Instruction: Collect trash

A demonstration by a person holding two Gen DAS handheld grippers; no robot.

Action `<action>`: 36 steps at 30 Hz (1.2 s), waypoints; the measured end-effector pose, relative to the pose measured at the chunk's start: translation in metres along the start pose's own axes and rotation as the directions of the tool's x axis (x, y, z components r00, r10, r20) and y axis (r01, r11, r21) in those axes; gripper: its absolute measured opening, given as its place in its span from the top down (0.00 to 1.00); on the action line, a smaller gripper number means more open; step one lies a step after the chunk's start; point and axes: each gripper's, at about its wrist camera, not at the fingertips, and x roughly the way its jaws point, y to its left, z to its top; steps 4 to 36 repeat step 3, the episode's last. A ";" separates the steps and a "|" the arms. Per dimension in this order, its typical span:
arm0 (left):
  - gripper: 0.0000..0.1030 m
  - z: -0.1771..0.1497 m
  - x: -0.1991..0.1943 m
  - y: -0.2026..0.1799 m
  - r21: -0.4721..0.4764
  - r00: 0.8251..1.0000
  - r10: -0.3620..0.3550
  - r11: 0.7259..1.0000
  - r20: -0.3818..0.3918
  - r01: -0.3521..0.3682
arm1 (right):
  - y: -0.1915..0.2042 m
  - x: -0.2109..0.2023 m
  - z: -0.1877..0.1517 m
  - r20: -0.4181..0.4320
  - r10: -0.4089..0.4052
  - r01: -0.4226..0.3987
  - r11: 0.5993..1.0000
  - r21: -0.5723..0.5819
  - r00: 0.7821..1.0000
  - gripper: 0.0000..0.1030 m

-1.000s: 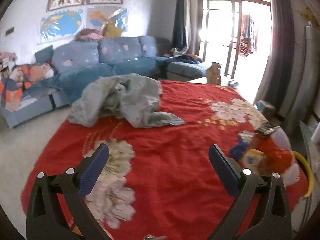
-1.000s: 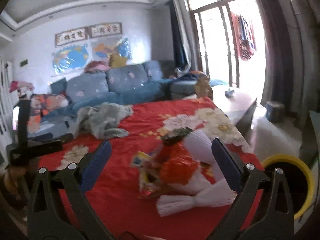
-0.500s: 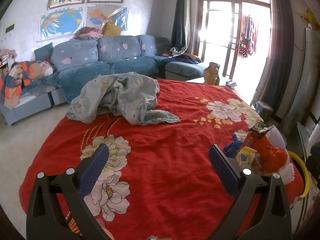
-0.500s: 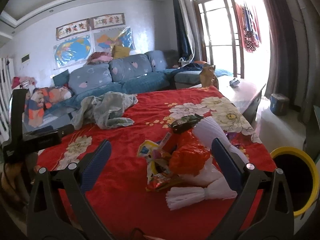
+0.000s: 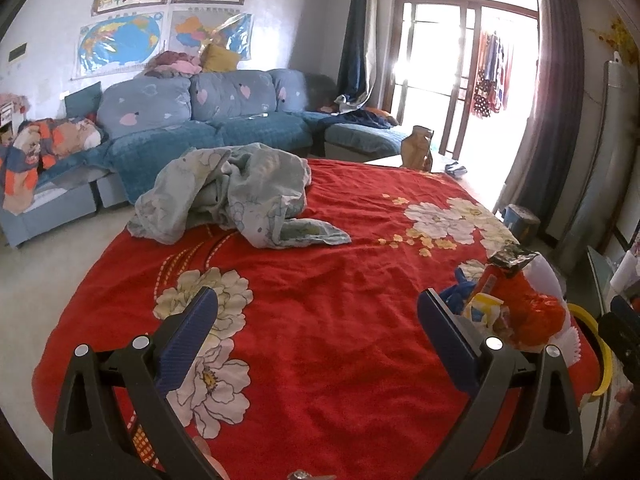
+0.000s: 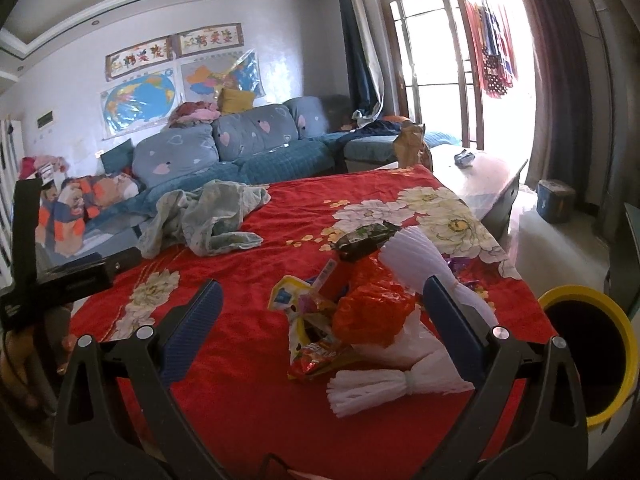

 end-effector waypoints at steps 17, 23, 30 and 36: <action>0.06 -0.002 0.001 -0.002 -0.002 1.000 -0.008 1.000 -0.006 0.008 | -0.002 -0.003 0.000 0.006 -0.005 0.005 1.000 0.006 1.000 0.10; 0.06 -0.002 0.001 -0.002 -0.002 1.000 -0.008 1.000 -0.006 0.008 | -0.002 -0.003 0.000 0.006 -0.005 0.005 1.000 0.006 1.000 0.10; 0.06 -0.002 0.001 -0.002 -0.002 1.000 -0.008 1.000 -0.006 0.008 | -0.002 -0.003 0.000 0.006 -0.005 0.005 1.000 0.006 1.000 0.10; 0.06 -0.002 0.001 -0.002 -0.002 1.000 -0.008 1.000 -0.006 0.008 | -0.002 -0.003 0.000 0.006 -0.005 0.005 1.000 0.006 1.000 0.10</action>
